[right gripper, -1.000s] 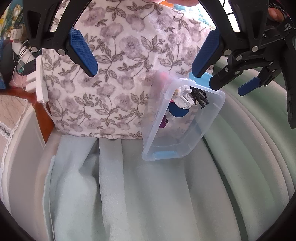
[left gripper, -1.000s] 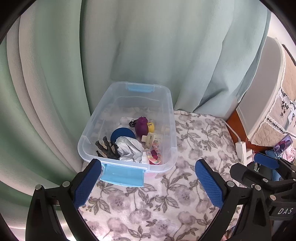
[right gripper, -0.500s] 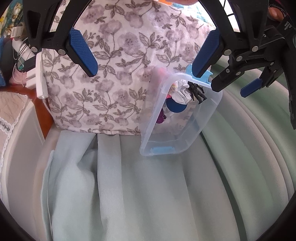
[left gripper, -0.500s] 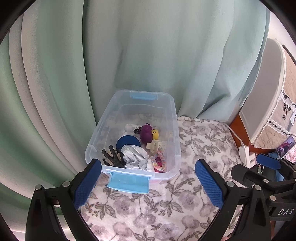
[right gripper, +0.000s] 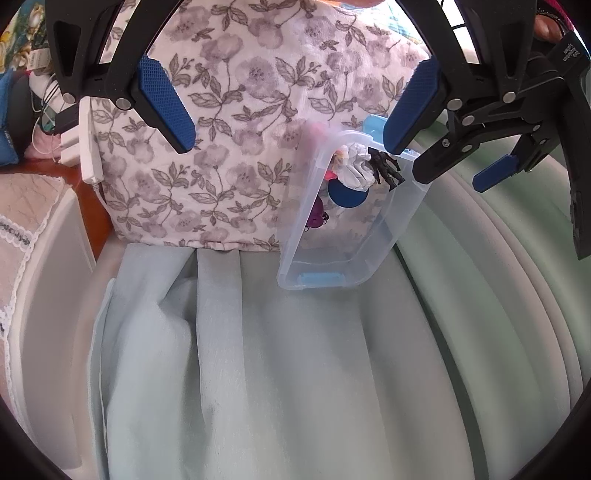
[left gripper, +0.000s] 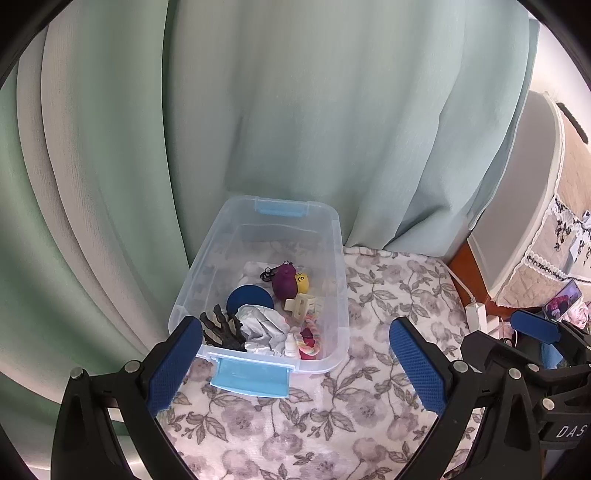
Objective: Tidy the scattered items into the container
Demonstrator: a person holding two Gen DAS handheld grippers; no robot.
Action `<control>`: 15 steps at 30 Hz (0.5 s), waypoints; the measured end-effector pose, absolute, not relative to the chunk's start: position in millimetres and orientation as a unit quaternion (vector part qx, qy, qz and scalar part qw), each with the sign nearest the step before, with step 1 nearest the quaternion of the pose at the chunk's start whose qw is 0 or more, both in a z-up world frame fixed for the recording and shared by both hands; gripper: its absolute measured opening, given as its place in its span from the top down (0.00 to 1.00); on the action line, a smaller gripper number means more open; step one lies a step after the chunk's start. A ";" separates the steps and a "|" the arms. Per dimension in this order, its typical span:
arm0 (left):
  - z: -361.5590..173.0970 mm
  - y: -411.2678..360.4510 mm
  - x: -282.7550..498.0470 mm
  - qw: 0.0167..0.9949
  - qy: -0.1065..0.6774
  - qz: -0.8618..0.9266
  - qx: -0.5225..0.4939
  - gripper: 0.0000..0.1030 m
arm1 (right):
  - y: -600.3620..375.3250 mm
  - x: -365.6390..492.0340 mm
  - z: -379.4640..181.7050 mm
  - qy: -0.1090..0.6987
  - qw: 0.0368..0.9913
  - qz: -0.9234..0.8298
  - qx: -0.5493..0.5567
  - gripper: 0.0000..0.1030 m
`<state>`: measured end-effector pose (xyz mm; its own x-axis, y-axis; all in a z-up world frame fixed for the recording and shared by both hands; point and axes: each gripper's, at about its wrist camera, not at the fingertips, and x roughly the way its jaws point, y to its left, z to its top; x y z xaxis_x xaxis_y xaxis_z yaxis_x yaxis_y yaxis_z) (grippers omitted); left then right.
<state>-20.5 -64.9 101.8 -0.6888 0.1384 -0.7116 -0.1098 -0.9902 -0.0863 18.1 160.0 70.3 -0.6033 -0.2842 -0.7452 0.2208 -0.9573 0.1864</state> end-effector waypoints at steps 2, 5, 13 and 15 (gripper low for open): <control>103.1 -64.4 -20.0 0.068 -0.018 0.919 -0.388 0.02 | 160.3 18.9 71.7 -0.038 0.141 -0.895 0.421 0.00; 104.7 -64.3 -19.5 0.068 -0.017 0.920 -0.386 0.02 | 161.4 19.9 72.9 -0.041 0.141 -0.895 0.420 0.00; 107.5 -62.8 -17.8 0.066 -0.016 0.920 -0.386 0.02 | 162.8 20.5 73.3 -0.042 0.142 -0.895 0.420 0.00; 107.9 -62.9 -17.6 0.065 -0.015 0.920 -0.386 0.02 | 162.9 20.4 74.0 -0.042 0.143 -0.895 0.420 0.00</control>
